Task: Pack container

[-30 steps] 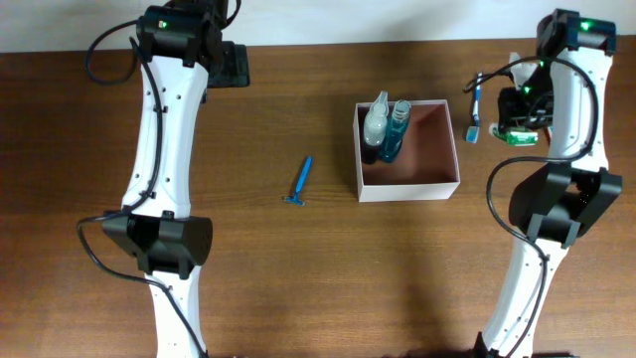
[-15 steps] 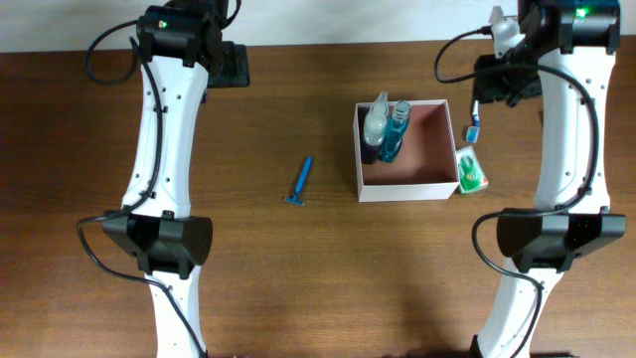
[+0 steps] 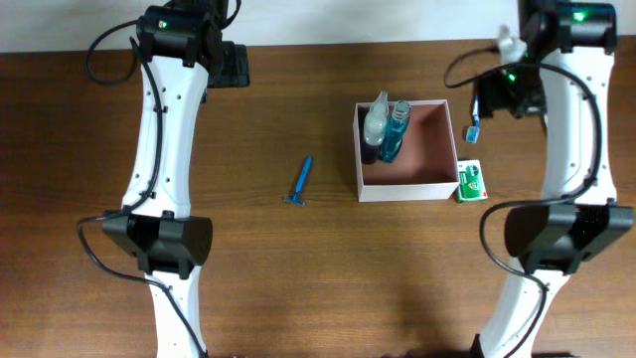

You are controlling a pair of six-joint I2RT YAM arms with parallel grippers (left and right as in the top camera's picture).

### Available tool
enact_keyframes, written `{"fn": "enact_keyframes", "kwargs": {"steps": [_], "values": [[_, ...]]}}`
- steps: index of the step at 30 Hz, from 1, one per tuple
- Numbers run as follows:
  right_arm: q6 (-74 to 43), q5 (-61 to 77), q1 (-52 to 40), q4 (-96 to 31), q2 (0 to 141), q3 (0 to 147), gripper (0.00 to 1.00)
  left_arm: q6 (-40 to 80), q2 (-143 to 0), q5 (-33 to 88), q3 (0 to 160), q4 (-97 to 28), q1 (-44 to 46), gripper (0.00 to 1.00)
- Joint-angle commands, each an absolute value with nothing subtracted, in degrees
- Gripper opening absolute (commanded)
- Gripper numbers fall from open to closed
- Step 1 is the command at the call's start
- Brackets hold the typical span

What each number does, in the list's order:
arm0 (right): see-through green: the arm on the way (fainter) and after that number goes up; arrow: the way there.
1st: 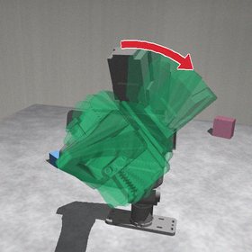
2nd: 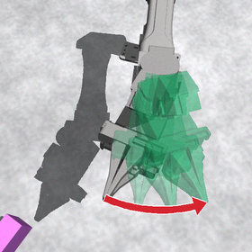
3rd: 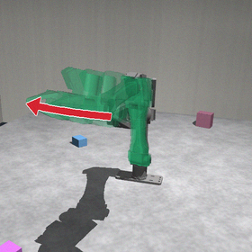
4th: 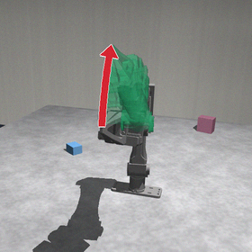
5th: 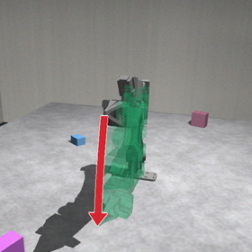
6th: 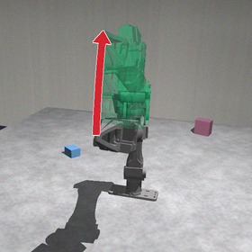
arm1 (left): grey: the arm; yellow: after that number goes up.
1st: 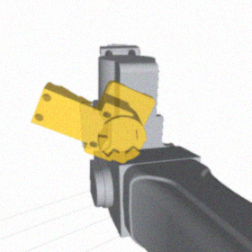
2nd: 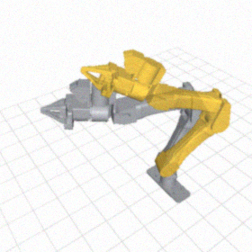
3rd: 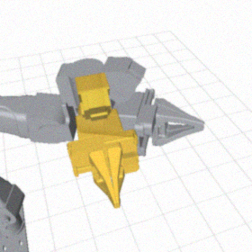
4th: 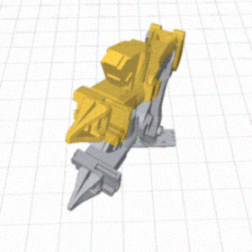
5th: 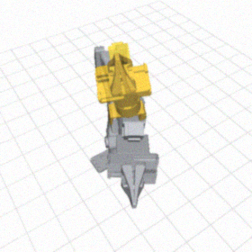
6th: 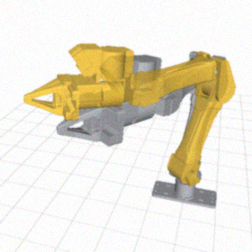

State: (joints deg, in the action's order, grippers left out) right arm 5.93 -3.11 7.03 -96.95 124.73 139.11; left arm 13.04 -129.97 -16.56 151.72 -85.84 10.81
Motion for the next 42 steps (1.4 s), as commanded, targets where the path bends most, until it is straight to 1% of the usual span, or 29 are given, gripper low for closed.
{"fn": "enact_keyframes", "kwargs": {"steps": [1,4,7,10,20,42], "values": [[5.3,-0.2,11.0,-97.3,123.9,134.4,0.83,12.7,-129.6,-17.2,151.7,-85.7,10.7,0.99],[5.4,7.8,13.3,-97.2,123.9,130.8,0.86,12.7,-129.6,-17.2,151.7,-85.7,10.7,0.99],[7.5,11.3,14.0,-97.1,123.9,127.7,0.86,12.8,-129.6,-17.2,151.7,-85.7,10.7,0.99],[11.1,11.4,13.7,-95.2,123.9,123.5,0.88,12.8,-129.6,-17.2,151.7,-85.7,10.7,0.99],[10.0,9.7,13.9,-81.8,124.1,109.0,0.89,12.7,-129.6,-17.2,151.7,-85.7,10.7,0.99],[8.1,9.4,13.9,-70.3,124.1,96.6,0.87,12.7,-129.6,-17.2,151.7,-85.7,10.7,0.99]]}}
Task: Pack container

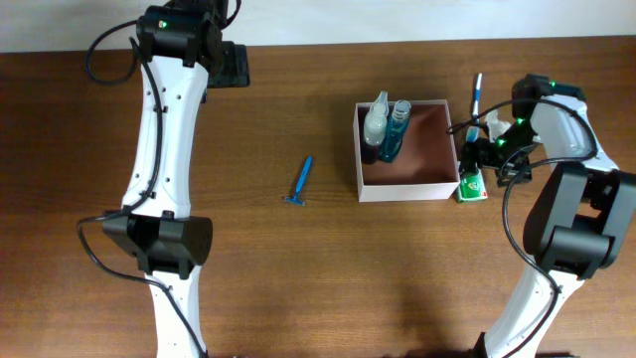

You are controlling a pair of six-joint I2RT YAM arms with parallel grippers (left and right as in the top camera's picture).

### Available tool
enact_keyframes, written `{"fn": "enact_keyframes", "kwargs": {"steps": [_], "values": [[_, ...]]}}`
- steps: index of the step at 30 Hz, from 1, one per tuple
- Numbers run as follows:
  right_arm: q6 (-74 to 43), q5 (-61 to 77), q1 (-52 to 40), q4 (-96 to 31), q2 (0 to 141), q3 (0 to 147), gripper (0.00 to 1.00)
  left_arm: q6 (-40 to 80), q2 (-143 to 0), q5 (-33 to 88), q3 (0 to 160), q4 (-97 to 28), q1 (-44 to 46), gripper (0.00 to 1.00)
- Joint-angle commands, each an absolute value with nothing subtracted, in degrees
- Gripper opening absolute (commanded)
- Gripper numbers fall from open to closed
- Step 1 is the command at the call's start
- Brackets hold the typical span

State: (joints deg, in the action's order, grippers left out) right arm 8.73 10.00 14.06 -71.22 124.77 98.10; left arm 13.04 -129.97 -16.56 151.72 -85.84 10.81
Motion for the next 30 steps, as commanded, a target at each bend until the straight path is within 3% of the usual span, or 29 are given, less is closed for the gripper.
{"fn": "enact_keyframes", "kwargs": {"steps": [1,30], "values": [[8.1,9.4,13.9,-69.9,124.1,96.2,0.87,12.7,-129.6,-17.2,151.7,-85.7,10.7,0.99],[8.7,-0.7,13.9,-59.0,124.1,92.1,0.88,12.7,-129.6,-17.2,151.7,-85.7,10.7,0.99]]}}
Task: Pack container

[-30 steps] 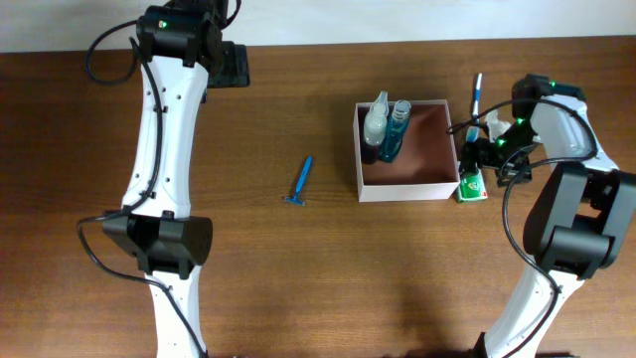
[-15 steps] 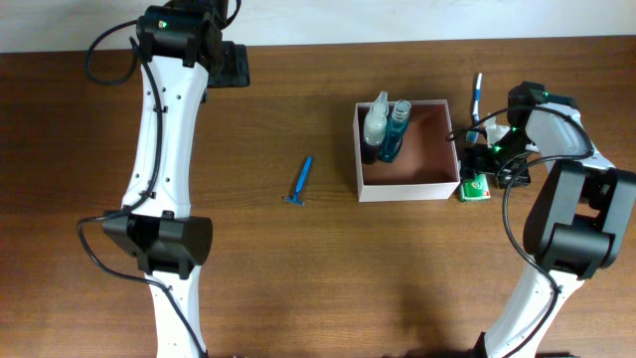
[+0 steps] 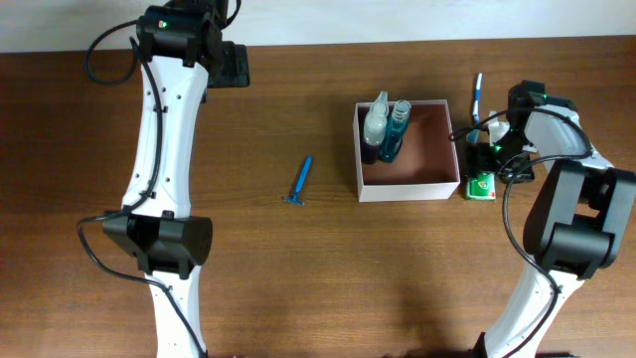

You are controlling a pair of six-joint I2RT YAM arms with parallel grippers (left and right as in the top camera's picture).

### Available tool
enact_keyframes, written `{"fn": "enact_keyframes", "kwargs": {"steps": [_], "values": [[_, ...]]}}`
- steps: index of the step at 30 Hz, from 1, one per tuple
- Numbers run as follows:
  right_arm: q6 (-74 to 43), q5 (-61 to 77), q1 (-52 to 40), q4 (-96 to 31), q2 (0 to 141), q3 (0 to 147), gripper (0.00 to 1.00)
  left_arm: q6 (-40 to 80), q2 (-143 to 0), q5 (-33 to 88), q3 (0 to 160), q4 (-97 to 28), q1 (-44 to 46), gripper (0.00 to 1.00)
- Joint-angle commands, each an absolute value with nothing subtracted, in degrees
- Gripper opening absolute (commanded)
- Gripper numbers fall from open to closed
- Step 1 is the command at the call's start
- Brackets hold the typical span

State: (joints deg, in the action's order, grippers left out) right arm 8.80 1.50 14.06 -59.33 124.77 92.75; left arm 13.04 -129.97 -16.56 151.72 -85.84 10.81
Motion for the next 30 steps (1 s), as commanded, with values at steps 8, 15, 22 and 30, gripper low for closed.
{"fn": "enact_keyframes", "kwargs": {"steps": [8,15,22,30], "values": [[7.2,-0.7,13.9,-58.8,124.2,92.1,0.73,12.7,-129.6,-17.2,151.7,-85.7,10.7,0.99],[7.2,-0.7,13.9,-58.7,124.2,92.1,0.71,12.8,-129.6,-17.2,151.7,-85.7,10.7,0.99],[6.7,-0.7,13.9,-58.7,124.2,92.1,0.71,12.7,-129.6,-17.2,151.7,-85.7,10.7,0.99],[5.5,-0.7,13.9,-58.9,124.2,92.1,0.71,12.7,-129.6,-17.2,151.7,-85.7,10.7,0.99]]}}
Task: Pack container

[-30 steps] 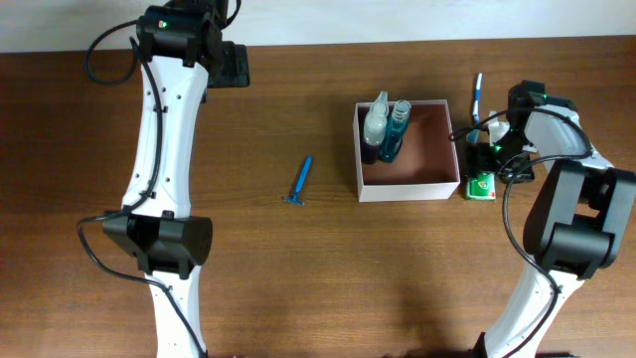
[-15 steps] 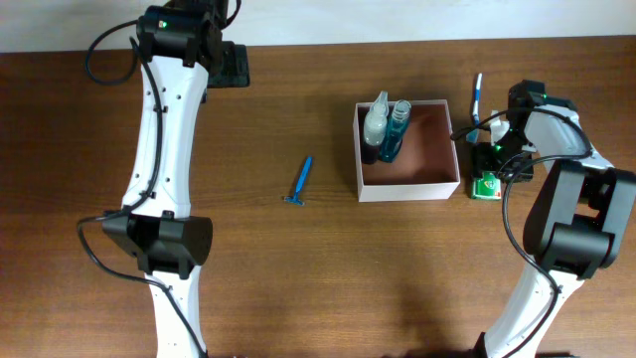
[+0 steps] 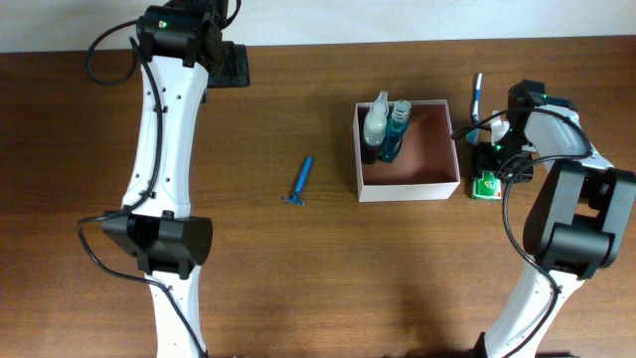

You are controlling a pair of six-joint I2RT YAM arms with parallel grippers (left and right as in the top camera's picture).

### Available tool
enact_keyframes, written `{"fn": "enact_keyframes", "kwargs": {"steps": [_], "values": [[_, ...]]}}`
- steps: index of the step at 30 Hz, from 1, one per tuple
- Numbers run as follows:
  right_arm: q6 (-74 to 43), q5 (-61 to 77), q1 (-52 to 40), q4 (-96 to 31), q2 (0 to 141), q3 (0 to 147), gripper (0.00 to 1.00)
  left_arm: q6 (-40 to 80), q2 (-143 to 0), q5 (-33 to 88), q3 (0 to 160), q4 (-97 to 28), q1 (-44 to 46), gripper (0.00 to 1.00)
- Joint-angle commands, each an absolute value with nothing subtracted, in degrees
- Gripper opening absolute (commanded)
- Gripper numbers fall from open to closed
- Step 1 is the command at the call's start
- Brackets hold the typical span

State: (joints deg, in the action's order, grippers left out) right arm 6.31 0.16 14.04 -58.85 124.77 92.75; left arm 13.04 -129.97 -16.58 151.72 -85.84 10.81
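The white-walled box with a brown floor stands right of centre. A clear spray bottle and a blue bottle stand in its left end. A blue razor lies on the table left of the box. Right of the box lie a blue toothbrush and a green packet. My right gripper is low at the packet's far edge; its jaws are hidden by the wrist. My left gripper rests at the far left, far from everything.
The brown wooden table runs under everything, and its far edge meets a white wall. Both arms' bases stand at the near edge. The right arm's elbow bends over the table's right side, close to the box's right wall.
The green packet lies a touch further right of the box. My right gripper stays low over it, almost unmoved. The left arm, razor, toothbrush and bottles are where they were.
At first my right arm reached to the far right with the toothbrush by its gripper. Then the toothbrush lay on the table beside the box and the gripper was down by the green packet. The packet has since shifted away from the box wall.
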Motion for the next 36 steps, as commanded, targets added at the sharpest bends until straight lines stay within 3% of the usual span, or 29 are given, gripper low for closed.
{"fn": "enact_keyframes", "kwargs": {"steps": [1,22,36], "values": [[5.7,-0.7,13.9,-59.0,124.2,92.1,0.71,12.7,-129.6,-17.2,151.7,-85.7,10.7,0.99],[7.0,-2.8,13.9,-58.1,124.3,92.1,0.68,12.7,-129.6,-17.2,151.7,-85.7,10.7,0.99],[7.0,-2.9,13.9,-57.4,126.5,92.1,0.60,12.7,-129.6,-17.2,151.7,-85.7,10.7,0.99]]}}
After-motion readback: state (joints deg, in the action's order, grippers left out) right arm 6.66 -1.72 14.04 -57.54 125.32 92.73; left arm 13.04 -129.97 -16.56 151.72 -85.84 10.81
